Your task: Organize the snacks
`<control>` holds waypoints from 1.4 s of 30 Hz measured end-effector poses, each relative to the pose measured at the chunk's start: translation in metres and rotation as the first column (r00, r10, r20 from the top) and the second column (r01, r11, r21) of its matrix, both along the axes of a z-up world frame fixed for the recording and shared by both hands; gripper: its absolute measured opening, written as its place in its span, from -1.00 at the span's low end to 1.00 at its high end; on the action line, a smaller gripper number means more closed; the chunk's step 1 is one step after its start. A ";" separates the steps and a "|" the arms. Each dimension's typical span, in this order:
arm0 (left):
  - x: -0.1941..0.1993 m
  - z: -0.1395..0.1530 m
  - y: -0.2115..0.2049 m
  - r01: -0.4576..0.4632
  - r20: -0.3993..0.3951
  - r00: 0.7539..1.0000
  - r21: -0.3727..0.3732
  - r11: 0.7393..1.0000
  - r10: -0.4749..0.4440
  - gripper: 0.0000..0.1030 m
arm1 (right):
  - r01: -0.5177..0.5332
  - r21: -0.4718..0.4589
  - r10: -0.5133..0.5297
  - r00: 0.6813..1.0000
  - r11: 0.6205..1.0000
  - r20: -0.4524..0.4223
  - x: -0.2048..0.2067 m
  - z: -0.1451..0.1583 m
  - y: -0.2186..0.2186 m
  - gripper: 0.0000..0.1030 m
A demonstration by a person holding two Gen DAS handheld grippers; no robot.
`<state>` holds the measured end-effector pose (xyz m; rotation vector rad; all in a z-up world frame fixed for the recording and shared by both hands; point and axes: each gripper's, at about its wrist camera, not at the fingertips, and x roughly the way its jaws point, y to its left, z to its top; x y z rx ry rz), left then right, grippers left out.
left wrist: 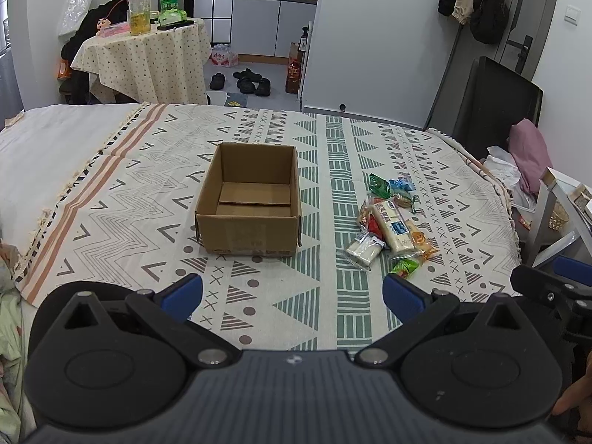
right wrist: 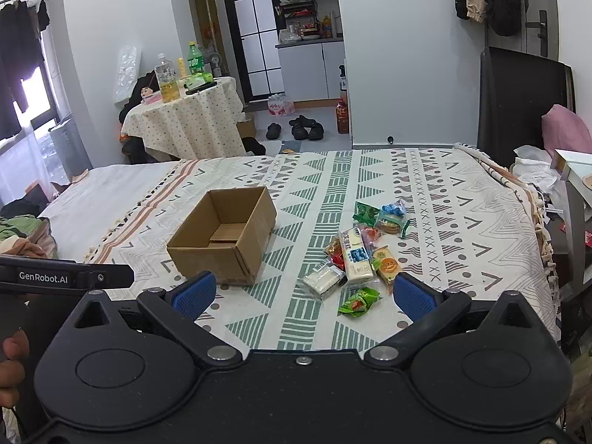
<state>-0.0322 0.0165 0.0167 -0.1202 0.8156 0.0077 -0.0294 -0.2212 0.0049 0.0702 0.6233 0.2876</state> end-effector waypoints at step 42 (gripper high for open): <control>0.063 -0.018 -0.032 0.001 -0.026 1.000 -0.031 1.000 -0.002 0.99 | 0.122 0.089 -0.119 0.992 0.989 -0.044 0.042 -0.025 -0.045 1.00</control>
